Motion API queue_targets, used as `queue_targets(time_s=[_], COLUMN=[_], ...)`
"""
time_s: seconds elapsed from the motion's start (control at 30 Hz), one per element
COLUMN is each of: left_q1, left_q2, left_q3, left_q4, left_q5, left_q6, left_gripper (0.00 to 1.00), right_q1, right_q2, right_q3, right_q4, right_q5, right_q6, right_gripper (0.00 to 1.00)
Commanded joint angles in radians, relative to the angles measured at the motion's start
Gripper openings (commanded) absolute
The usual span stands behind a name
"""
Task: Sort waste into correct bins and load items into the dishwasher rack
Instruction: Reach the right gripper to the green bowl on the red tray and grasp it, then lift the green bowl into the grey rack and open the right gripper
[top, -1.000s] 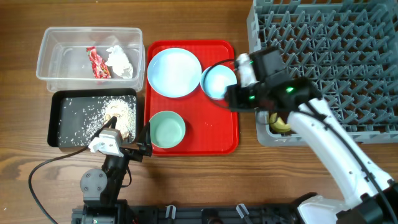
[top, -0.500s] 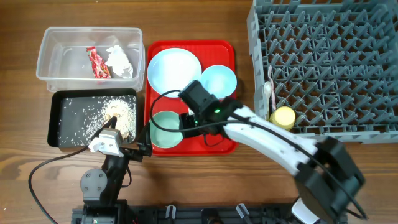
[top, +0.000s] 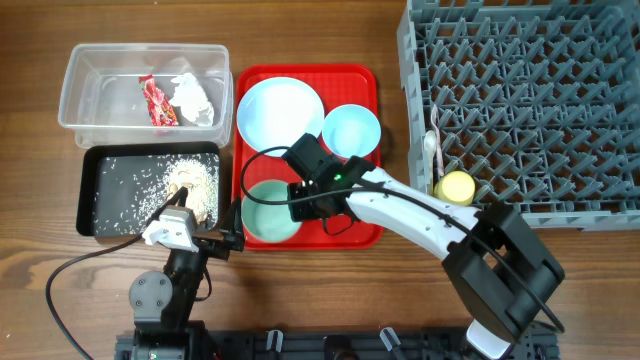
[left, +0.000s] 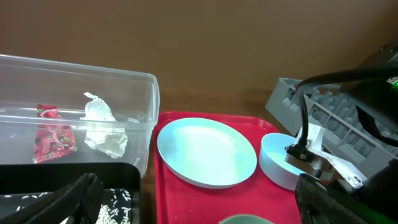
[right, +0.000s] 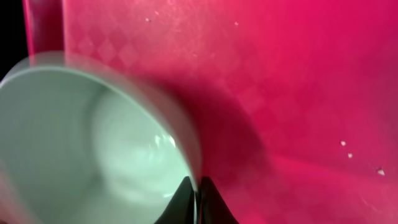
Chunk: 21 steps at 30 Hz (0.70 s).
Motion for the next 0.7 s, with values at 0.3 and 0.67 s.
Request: queue_targets(time_s=[0.3, 0.67], left_q1=[-0.003, -0.003], left_q2=[-0.005, -0.005], left_q3=[-0.005, -0.005], left_q4=[-0.004, -0.004], left_q5=[0.005, 0.005], left_q6=[-0.005, -0.005], left_gripper=[1.0, 1.0], right_q1=[-0.114, -0.328], right_q2=[-0.38, -0.599], right_q3=[0.032, 0.026], right_q4=[-0.196, -0.282], right_q5=[0.516, 1.21], right_q6=[-0.06, -0.24], right_gripper=[0.04, 0.04])
